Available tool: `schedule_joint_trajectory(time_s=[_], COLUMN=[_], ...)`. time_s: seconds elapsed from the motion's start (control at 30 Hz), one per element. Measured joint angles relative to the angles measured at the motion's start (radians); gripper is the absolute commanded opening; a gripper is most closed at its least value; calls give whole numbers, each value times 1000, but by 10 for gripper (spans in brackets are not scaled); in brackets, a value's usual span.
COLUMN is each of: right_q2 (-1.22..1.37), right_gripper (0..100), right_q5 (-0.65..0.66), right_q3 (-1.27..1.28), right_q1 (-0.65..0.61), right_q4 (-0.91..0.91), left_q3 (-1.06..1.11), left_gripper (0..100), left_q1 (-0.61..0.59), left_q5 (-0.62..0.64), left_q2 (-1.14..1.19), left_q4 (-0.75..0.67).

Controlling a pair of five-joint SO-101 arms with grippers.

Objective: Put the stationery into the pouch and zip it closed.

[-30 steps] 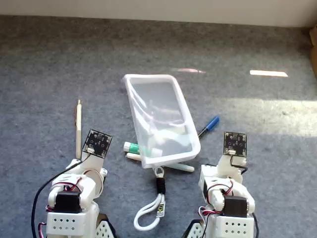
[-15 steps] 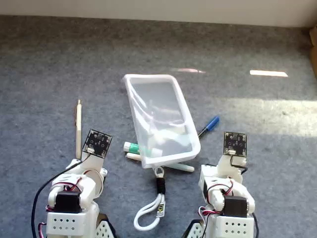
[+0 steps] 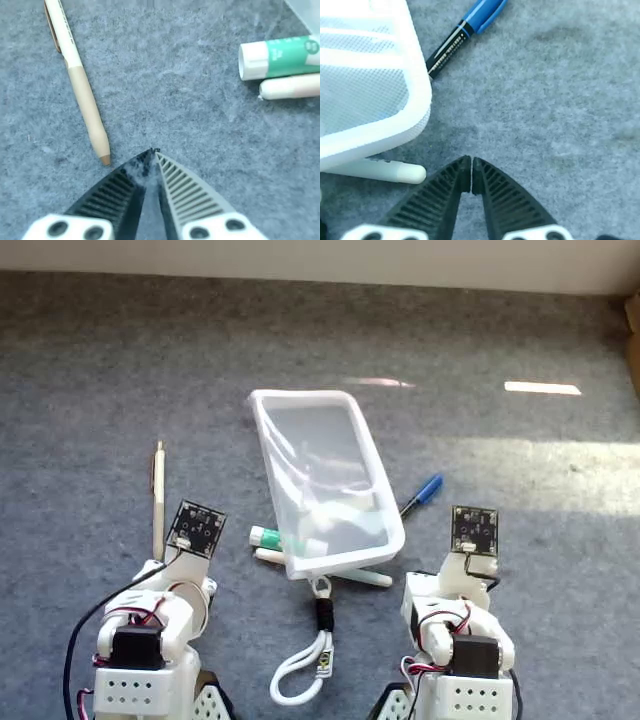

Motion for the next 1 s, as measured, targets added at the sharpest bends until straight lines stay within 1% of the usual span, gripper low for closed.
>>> schedule_joint_trajectory(time_s=[0.07, 0.23, 0.33, 0.4, 0.47, 0.63, 0.8, 0.9, 1.0], right_q2=[0, 0, 0, 0, 0, 0, 0, 0, 12], right_gripper=[16, 15, 12, 12, 12, 17, 12, 12, 13], right_q5=[0, 0, 0, 0, 0, 5, 183, 207, 213], right_q3=[0, 0, 0, 0, 0, -2, -66, -180, -316], right_q1=[0, 0, 32, 75, 112, 146, 124, 68, -23], right_q4=[0, 0, -14, -63, -129, -236, -253, -189, -95], left_q3=[-3, -5, -5, -5, -5, -5, -5, -5, -5], left_gripper=[6, 7, 7, 7, 7, 7, 8, 11, 69], left_q1=[-3, -101, -121, -121, -121, -121, -121, -140, -204], left_q5=[0, 0, -5, -25, -46, -98, -123, -127, -127], left_q2=[0, 0, 0, 0, 0, 0, 0, 0, 0], left_q4=[-35, -144, -213, -216, -190, -147, -146, -146, -146])
